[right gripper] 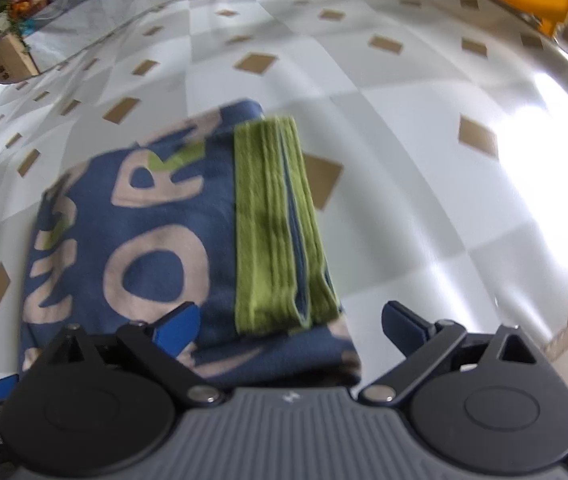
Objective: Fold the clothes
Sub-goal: 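Close the right tool on the green band edge while the left tool grips the navy fabric edge, then lift the folded pants off the mat with both tools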
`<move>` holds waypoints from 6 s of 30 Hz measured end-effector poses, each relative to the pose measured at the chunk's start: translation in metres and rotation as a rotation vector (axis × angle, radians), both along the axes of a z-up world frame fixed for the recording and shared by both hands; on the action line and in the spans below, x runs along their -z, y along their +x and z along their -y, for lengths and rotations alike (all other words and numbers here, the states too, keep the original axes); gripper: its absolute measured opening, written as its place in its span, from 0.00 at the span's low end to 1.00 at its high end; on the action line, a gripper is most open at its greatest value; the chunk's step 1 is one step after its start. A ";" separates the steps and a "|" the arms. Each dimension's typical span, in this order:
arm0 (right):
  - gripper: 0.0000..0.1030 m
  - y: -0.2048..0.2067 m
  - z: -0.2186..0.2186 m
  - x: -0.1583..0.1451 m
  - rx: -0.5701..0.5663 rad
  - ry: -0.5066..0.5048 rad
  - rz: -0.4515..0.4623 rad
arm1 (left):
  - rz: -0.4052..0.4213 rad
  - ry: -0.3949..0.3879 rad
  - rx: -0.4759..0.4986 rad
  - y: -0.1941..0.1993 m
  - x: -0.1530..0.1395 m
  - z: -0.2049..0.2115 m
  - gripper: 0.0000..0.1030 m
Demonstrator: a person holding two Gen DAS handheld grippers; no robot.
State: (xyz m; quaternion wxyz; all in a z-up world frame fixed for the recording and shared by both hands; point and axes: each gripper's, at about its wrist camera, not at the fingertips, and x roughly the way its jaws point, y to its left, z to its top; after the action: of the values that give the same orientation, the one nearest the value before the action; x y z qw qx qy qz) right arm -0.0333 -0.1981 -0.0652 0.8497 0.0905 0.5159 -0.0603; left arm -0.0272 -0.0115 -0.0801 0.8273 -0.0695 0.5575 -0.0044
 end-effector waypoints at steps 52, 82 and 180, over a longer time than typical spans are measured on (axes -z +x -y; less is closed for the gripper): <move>0.85 0.071 0.062 0.035 -0.013 0.703 -0.015 | -0.010 -0.575 -0.072 0.038 0.010 -0.049 1.00; 0.88 0.078 0.062 0.046 0.013 0.783 0.043 | 0.007 -0.606 -0.023 0.041 0.011 -0.029 0.99; 0.20 0.037 -0.025 -0.009 -0.289 0.320 0.193 | 0.221 -0.104 -0.075 0.007 -0.036 -0.016 0.27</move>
State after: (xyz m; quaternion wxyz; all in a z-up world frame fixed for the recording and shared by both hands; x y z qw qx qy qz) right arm 0.0040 -0.1736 -0.0562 0.8697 0.1544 0.4430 0.1536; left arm -0.0202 0.0049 -0.0443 0.8786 -0.1323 0.4588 -0.0102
